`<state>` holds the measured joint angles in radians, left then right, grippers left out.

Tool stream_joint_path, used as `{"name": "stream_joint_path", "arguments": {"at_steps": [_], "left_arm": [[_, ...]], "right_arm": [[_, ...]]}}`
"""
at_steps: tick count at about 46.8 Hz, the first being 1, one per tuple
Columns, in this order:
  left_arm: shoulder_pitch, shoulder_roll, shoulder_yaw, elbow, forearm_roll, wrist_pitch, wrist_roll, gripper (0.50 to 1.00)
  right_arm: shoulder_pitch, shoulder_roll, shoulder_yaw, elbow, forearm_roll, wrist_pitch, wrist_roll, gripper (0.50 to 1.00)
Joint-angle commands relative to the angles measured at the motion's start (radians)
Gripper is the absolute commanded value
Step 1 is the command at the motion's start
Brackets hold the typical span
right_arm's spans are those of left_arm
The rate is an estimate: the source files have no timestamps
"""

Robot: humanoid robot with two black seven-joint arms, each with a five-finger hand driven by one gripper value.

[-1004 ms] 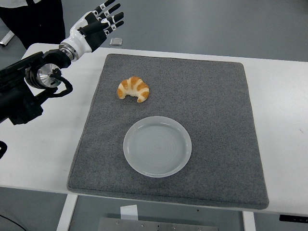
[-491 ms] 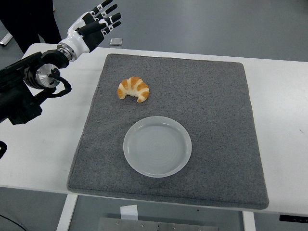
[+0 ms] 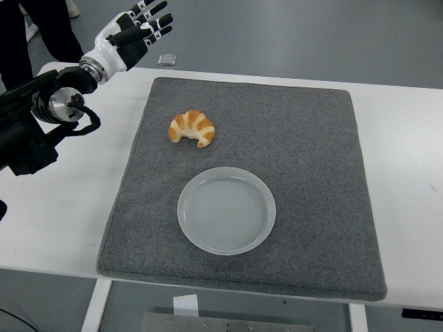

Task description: Place the bread on the plate

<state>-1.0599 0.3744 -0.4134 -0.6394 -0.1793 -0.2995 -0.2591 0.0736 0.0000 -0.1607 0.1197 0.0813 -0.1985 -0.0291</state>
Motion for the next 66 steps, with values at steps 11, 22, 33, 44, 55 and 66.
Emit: {"name": "stream_joint_path", "arguments": {"at_steps": [11,22,33,44,55,66], "left_arm": [[-0.12,0.172,0.018,-0.169,0.046,0.002,0.009,0.988],[-0.198,0.21,0.036,-0.229,0.544,0.039,0.009,0.984],[-0.187,0.268,0.102,-0.359,1.026,0.059,0.011,0.984],[-0.183,0.287,0.301,-0.417,1.055,0.109,0.008,0.984],[-0.176,0.267,0.398,-0.411,1.08,0.246,0.004,0.984],[-0.083,0.192,0.421,-0.39,1.081,0.349,0.004,0.981]], "right_arm": [[0.0,0.0,0.0,0.0,0.0,0.001,0.0,0.952],[0.0,0.0,0.0,0.001,0.0,0.001,0.0,0.952],[0.0,0.0,0.0,0.0,0.0,0.001,0.0,0.952],[0.0,0.0,0.0,0.001,0.0,0.001,0.0,0.952],[0.0,0.0,0.0,0.0,0.0,0.001,0.0,0.952],[0.0,0.0,0.0,0.0,0.0,0.001,0.0,0.952]]}}
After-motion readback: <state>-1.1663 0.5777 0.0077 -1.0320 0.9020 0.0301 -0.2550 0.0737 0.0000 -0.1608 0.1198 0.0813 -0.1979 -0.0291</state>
